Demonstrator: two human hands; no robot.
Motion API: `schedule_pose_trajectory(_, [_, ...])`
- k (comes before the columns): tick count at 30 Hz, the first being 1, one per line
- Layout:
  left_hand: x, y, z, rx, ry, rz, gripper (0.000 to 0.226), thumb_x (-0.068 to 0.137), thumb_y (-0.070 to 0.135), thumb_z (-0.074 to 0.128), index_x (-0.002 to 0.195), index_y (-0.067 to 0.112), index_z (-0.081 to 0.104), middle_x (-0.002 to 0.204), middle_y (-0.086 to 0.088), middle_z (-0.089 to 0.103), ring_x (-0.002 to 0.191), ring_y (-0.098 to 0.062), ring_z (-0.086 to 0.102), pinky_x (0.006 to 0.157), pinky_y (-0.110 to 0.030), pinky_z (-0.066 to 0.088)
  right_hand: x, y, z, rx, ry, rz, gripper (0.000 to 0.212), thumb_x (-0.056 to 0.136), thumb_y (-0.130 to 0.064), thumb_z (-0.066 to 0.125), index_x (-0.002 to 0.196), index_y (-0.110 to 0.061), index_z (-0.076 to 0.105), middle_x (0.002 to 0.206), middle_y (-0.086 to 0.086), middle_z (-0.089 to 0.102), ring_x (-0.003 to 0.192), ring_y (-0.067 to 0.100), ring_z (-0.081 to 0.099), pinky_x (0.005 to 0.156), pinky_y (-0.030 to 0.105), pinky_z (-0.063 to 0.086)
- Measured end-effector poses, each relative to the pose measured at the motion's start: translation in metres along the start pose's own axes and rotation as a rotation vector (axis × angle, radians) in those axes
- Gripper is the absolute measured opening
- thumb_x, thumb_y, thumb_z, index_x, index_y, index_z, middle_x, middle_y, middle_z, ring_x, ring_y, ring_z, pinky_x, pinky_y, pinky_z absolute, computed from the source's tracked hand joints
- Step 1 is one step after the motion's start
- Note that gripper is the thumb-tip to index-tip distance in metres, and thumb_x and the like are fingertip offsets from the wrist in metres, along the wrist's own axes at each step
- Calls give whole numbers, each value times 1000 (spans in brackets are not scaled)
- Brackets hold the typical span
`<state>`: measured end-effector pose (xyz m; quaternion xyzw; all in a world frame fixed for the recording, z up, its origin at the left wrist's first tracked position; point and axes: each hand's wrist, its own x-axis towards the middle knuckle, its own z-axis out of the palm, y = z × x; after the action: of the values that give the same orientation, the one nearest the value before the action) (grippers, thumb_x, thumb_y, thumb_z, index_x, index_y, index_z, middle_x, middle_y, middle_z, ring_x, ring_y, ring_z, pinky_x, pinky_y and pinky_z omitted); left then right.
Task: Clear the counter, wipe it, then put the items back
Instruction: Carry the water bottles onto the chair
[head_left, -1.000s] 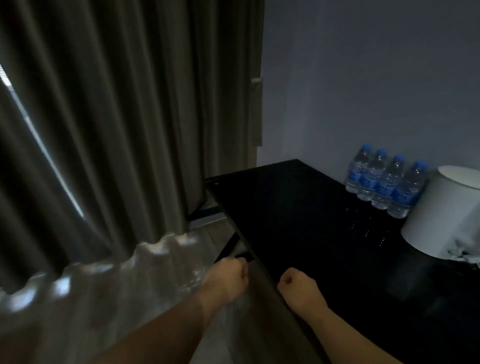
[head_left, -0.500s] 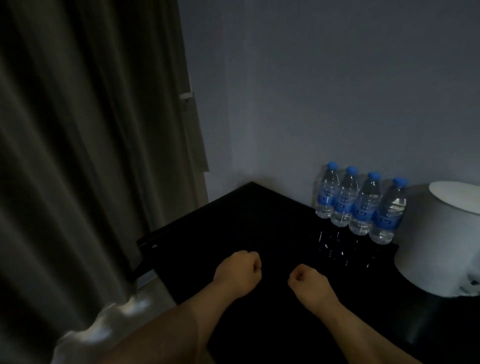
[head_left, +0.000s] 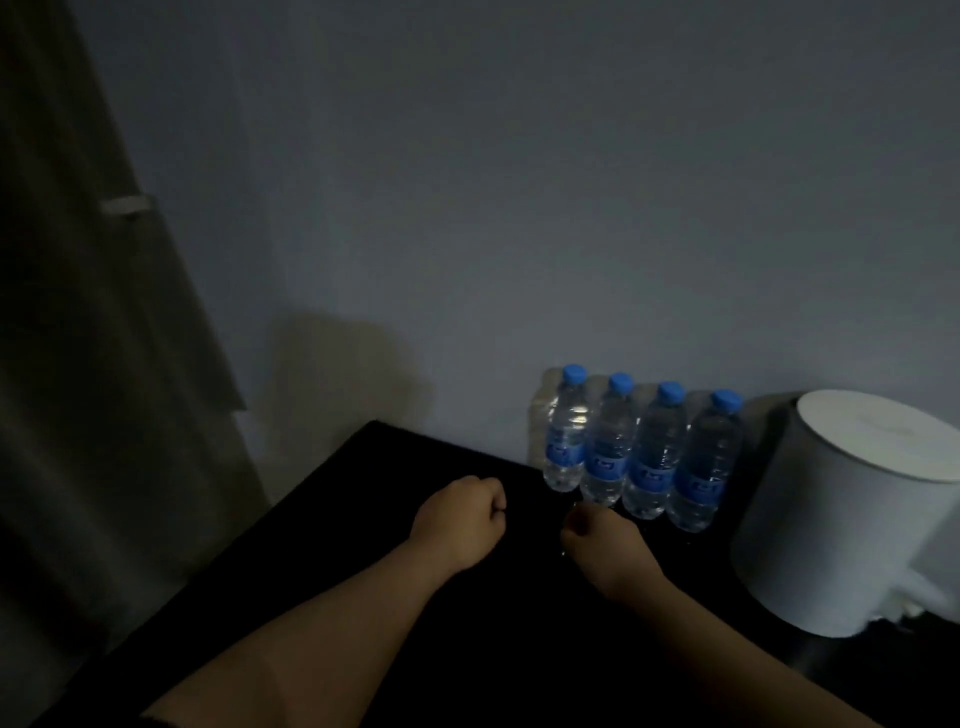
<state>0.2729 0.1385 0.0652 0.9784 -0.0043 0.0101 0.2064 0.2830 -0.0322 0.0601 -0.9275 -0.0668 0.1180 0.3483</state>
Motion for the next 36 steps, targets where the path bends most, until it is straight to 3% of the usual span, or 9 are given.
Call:
schedule_pose_trajectory(9, [109,0,-17,-112,53,201,18,89,20,54,104,18,63,110,-1,65,99,-21,61,84,-29,50,69,-24,-17,-29,315,106,15,90,-18,50,98,-7,59,101,8,61,91,21,58,79,31,46])
schedule_pose_trajectory(13, [150,13,-21,-334,100,154,21,85,12,54,104,16,62,112,-3,63,103,-22,60,87,-29,47,88,-30,-35,-105,530,146,27,92,-22,50,116,-11,56,118,9,46,107,25,50,89,34,44])
schedule_pose_trajectory(22, [200,44,-11,-297,-48,312,51,92,12,50,141,20,37,143,-5,43,126,-24,45,102,-36,41,127,-31,-61,-60,739,127,51,92,-13,51,140,-17,37,146,7,34,127,23,40,102,34,38])
schedule_pose_trajectory(26, [207,50,3,-387,-78,258,52,95,9,48,143,22,34,144,-6,42,127,-24,45,101,-34,40,146,-27,-54,-42,695,66,57,93,-9,47,146,-16,27,149,5,30,130,21,38,103,32,36])
schedule_pose_trajectory(30, [209,42,16,-478,-42,209,43,92,12,52,132,24,42,125,-10,54,103,-24,57,76,-30,46,157,-14,-41,-59,567,65,57,98,-13,40,149,-14,16,158,2,13,141,21,25,111,34,28])
schedule_pose_trajectory(32, [211,37,21,-555,-36,198,40,89,12,54,126,23,43,120,-7,54,98,-21,56,71,-25,42,158,-11,-39,-92,600,28,49,99,-13,37,146,-10,25,156,3,18,137,21,31,107,32,32])
schedule_pose_trajectory(34, [211,34,26,-673,-45,180,40,89,8,54,124,23,42,117,0,52,97,-16,53,67,-19,39,156,-10,-40,-87,645,-25,40,99,-11,38,138,-6,37,146,5,32,121,22,45,95,30,40])
schedule_pose_trajectory(36, [212,30,29,-772,-31,163,41,87,5,55,123,22,43,115,1,50,99,-15,52,73,-20,40,156,-6,-40,-90,660,-66,38,98,-11,40,136,-6,41,139,5,36,113,21,48,89,29,42])
